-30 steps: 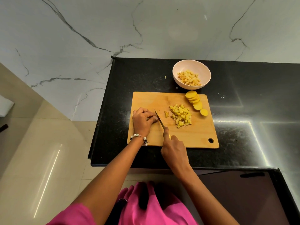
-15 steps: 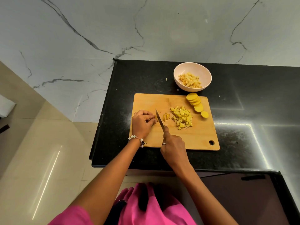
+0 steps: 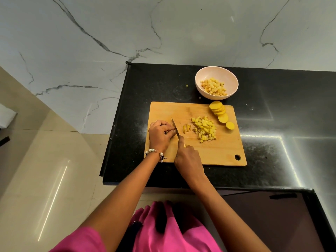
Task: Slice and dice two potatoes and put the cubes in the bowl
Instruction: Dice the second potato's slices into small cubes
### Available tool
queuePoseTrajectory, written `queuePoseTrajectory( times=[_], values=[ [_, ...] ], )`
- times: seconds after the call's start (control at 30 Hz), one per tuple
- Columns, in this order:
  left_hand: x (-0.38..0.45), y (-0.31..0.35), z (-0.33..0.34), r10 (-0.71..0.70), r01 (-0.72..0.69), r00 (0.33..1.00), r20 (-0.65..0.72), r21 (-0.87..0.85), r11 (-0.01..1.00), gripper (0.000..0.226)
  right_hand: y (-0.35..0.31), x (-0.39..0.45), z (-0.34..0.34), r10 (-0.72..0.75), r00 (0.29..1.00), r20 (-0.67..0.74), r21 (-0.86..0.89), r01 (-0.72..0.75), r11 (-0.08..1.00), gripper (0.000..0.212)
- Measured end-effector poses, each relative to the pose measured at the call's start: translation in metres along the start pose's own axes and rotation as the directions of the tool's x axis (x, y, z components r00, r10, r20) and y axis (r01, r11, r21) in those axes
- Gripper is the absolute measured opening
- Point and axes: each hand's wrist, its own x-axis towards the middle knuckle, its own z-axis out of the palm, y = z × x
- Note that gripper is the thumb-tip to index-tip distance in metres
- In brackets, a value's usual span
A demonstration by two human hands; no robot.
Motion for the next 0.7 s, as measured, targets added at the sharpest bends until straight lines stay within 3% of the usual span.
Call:
queuePoseTrajectory(
  times=[0.2,0.4,0.57,0.7],
  values=[
    [-0.002,0.001,0.000,0.000,0.000,1.000,-0.023,-0.002,1.000,0.014,0.009,-0.037,0.003,0.011,0.999,0.037,-0.023,-0.010,1.000,0.066],
    [0.000,-0.001,-0.008,-0.013,0.015,0.999,0.045,-0.044,0.999,0.015,0.018,-0.025,-0.003,0.068,0.997,0.029,0.151,-0.071,0.986,0.064],
    [0.001,-0.003,-0.014,-0.107,0.098,0.993,-0.054,-0.142,0.985,0.013,0.009,-0.022,-0.005,0.014,1.000,0.017,0.254,-0.018,0.967,0.061],
    [0.001,-0.003,-0.017,-0.199,0.168,0.971,-0.135,-0.214,0.962,0.012,0.001,-0.020,0.004,0.021,0.997,0.077,0.192,-0.036,0.981,0.064]
  ],
)
